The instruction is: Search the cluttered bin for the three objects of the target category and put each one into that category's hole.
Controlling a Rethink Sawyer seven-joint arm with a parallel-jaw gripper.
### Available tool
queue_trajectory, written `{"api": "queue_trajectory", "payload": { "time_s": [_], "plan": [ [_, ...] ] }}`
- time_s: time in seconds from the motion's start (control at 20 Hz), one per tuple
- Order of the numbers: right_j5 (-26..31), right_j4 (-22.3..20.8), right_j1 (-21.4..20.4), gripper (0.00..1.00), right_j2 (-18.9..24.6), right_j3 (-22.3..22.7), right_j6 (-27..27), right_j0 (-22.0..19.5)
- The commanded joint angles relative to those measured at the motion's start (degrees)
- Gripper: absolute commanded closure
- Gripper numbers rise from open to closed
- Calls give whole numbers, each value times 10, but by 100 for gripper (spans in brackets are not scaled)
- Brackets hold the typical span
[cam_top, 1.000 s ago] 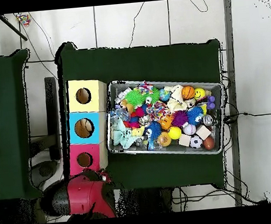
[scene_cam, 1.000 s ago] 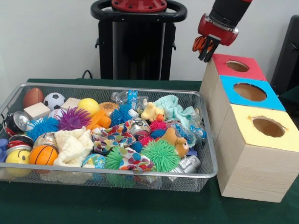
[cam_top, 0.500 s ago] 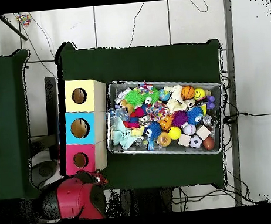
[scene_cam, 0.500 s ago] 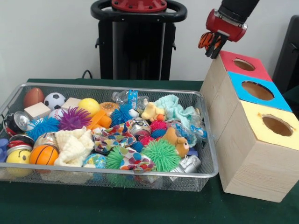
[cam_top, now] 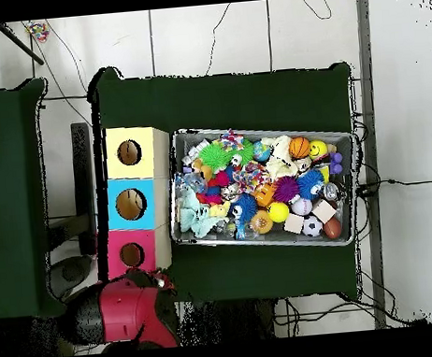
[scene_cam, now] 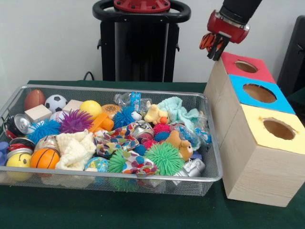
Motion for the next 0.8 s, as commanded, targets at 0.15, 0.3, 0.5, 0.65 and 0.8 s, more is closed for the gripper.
{"api": "queue_trajectory", "payload": {
  "time_s": [0.15,0.3,0.5,0.65,0.8],
  "plan": [
    [78,-10,-163,100,144,7,-106,-159],
    [47,-39,-151,100,159,6,-115,-208],
    [11,-81,-125,100,165,-5,-89,-247],
    [9,-105,-120,100,174,-11,-79,-278],
    [14,-122,-119,100,176,-13,-66,-298]
  ]
}}
